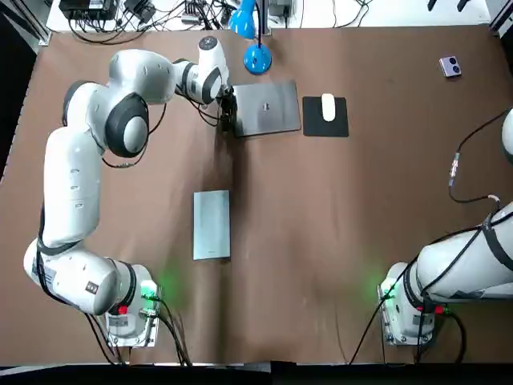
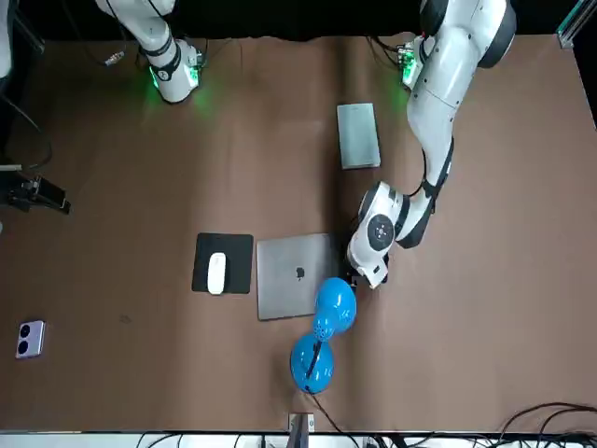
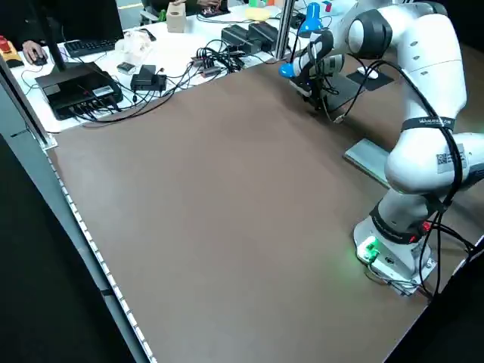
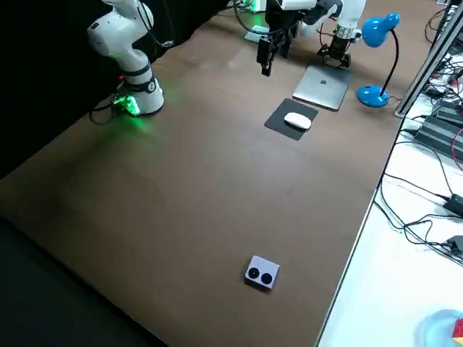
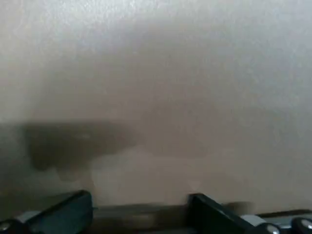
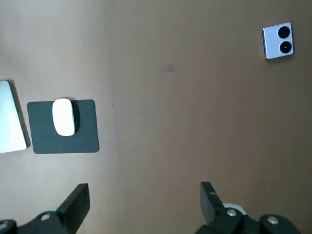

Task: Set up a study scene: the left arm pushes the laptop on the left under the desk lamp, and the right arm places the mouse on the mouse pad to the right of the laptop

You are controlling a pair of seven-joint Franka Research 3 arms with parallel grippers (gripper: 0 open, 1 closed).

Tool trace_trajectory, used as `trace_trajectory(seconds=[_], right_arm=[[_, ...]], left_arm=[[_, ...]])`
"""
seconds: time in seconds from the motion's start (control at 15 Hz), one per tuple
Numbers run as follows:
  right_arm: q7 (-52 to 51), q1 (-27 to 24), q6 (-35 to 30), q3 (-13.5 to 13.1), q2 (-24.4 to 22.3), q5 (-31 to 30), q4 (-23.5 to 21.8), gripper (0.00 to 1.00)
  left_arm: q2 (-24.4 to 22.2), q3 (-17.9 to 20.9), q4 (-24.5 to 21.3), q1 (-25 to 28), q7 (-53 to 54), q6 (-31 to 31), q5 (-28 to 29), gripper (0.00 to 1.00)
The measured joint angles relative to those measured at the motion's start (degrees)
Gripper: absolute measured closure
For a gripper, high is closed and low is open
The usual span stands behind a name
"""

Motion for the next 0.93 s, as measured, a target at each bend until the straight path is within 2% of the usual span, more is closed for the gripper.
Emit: trace_trajectory(seconds=[0.27, 0.53, 0.8, 0.87, 0.93], right_arm=[[0.0, 0.0, 0.3, 0.1, -0.3, 0.0, -0.4, 0.00], [0.0, 0.0, 0.3, 0.1, -0.3, 0.2, -0.6, 0.00], [0.1, -0.1, 0.3, 0.1, -0.3, 0.3, -0.7, 0.00], [0.1, -0.2, 0.3, 0.1, -0.3, 0.3, -0.7, 0.00], [0.1, -0.2, 0.2, 0.1, -0.3, 0.3, -0.8, 0.00]], left_arm=[[0.0, 0.0, 0.1, 0.2, 0.0, 0.1, 0.0, 0.00], [-1.9, 0.1, 0.2, 3.0, 0.0, -1.0, 0.0, 0.00], [-7.3, 0.6, -1.7, 7.0, 0.2, -4.4, 0.0, 0.00], [-9.2, 0.9, -2.3, 7.8, 0.2, -6.0, 0.0, 0.00], [-13.0, 1.8, -2.9, 9.1, 1.0, -9.2, 0.9, 0.00]])
